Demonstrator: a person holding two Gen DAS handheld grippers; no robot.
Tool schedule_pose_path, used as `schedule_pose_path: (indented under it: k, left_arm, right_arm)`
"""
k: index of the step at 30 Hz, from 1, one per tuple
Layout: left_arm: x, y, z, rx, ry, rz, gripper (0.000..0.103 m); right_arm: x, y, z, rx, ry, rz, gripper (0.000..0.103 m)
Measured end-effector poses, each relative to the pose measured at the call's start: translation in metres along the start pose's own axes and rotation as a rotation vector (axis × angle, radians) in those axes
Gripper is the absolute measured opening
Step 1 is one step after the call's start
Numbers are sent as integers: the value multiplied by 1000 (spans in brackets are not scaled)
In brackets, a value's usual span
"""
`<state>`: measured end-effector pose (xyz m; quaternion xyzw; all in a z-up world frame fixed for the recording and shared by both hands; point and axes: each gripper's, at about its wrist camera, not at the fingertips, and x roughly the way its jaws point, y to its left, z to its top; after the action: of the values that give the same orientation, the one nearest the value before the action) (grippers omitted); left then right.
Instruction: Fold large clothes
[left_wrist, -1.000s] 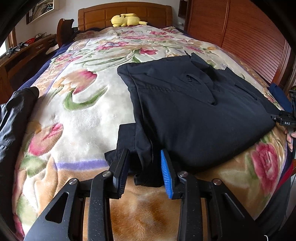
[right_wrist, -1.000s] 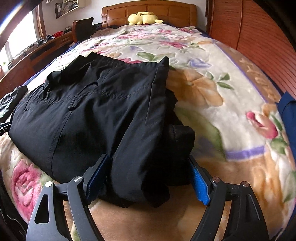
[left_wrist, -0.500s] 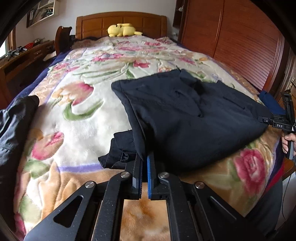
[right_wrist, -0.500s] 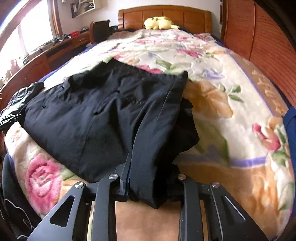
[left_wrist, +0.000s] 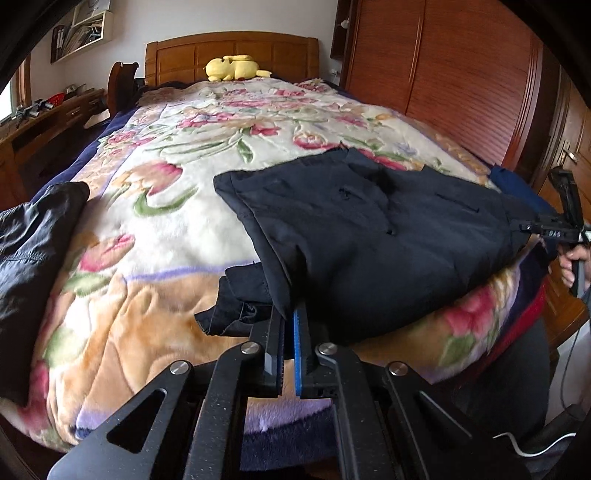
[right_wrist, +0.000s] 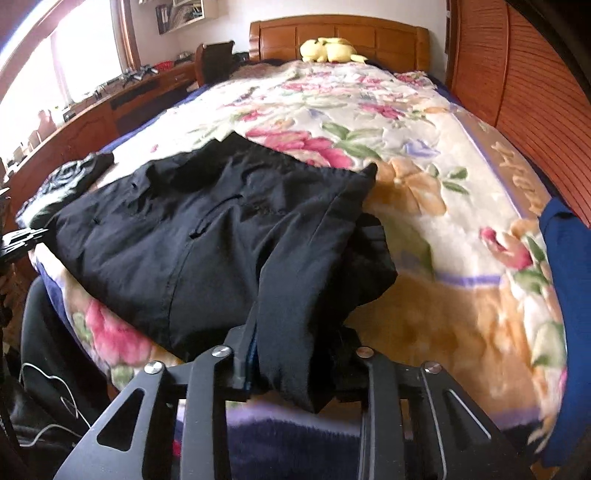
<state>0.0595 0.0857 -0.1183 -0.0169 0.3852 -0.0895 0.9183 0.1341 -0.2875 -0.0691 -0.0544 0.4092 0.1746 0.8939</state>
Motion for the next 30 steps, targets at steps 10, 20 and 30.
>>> schedule_pose_path:
  k: [10, 20, 30]
  left_arm:
    - [6, 11, 3, -51, 23, -9, 9]
    - [-11, 21, 11, -44, -27, 29, 27]
    - [-6, 28, 22, -42, -43, 33, 32]
  right_arm:
    - [-17, 22, 37, -77, -33, -141, 56]
    - [-21, 53, 73, -139, -68, -278, 72]
    - [18, 101, 108, -192, -92, -81, 73]
